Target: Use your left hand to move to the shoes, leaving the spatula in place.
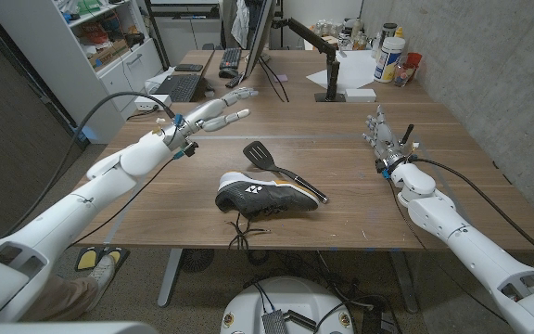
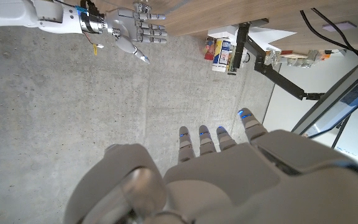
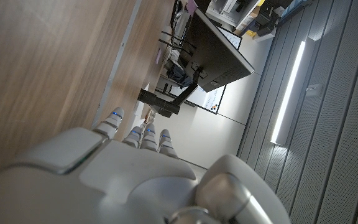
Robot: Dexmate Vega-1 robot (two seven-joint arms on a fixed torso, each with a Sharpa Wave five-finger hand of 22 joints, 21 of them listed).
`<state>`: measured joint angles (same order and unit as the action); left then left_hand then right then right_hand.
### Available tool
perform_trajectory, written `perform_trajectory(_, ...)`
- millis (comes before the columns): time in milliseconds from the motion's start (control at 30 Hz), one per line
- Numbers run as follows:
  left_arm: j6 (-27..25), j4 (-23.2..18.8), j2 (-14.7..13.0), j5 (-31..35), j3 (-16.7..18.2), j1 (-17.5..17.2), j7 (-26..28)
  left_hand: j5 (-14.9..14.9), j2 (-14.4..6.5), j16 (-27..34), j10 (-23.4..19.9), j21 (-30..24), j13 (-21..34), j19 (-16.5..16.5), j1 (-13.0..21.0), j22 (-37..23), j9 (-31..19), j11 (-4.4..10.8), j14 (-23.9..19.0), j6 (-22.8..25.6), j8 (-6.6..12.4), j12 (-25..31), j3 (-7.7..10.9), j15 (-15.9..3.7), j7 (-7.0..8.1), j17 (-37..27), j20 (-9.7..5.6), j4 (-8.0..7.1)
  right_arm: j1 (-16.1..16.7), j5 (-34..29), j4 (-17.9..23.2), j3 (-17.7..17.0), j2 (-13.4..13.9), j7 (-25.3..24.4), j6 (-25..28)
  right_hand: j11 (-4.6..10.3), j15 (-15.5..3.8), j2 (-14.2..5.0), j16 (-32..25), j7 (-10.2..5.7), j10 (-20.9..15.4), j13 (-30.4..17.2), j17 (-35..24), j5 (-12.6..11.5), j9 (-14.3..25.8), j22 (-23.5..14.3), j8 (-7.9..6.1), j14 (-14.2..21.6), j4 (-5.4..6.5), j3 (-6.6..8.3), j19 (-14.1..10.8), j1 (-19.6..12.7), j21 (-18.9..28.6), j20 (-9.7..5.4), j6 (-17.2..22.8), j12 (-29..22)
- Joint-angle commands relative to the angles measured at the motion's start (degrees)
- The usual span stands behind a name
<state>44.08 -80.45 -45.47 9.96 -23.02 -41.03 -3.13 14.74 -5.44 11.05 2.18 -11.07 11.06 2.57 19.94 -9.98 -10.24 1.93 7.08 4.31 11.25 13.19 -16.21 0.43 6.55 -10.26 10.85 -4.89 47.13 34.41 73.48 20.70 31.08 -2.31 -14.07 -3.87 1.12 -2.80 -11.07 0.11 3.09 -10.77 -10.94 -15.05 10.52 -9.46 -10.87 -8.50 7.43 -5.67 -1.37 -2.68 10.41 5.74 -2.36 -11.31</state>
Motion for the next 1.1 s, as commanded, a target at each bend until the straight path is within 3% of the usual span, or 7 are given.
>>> perform_trajectory(33,1.02,-2.41,-1.36,-0.01,1.15,-2.47,-1.97,-0.01,0.13,0.24,-0.55,-0.52,0.31,-0.43,0.49,-0.15,-0.19,0.16,-0.56,0.32,-0.08,0.05,-0.10,-0.34,0.29,-0.28,-0.11,0.17,0.02,-0.16,-0.02,0.09,-0.06,0.07,-0.40,-0.43,0.06,0.05,-0.08,0.12,0.03,-0.16,-0.01,-0.25,0.25,-0.18,-0.25,-0.40,-0.03,-0.11,0.13,-0.43,0.20,0.14,-0.53,-0.04)
perform_trajectory(400,1.51,-3.41,-1.81,-2.23,1.90,-4.93,-3.73,0.00,0.45,0.22,-1.08,-0.41,0.32,-0.40,0.06,-0.16,-0.20,0.16,-0.73,0.51,-0.09,0.20,-0.47,-0.55,0.48,-0.33,-0.51,-0.05,0.18,-0.59,1.09,0.40,0.46,0.22,0.05,-0.16,-0.08,0.07,-0.10,0.24,0.07,-0.16,0.00,-0.25,0.25,-0.18,-0.23,-0.38,-0.06,-0.19,0.13,-0.47,0.21,0.17,-0.61,-0.03)
perform_trajectory(1100,2.74,-3.97,-1.99,-1.75,3.10,-6.00,-5.41,0.04,0.80,0.08,-0.93,-0.28,0.33,-0.31,-0.47,-0.17,-0.21,0.37,-0.56,0.27,-0.26,0.05,-0.92,-0.55,0.65,-0.37,-0.88,-0.35,0.15,-0.69,0.76,0.43,0.68,1.03,-0.52,0.16,-0.21,0.07,-0.09,0.53,0.24,-0.16,0.00,-0.26,0.24,-0.18,-0.25,-0.46,-0.10,-0.36,0.21,-0.51,0.21,0.21,-0.62,0.01)
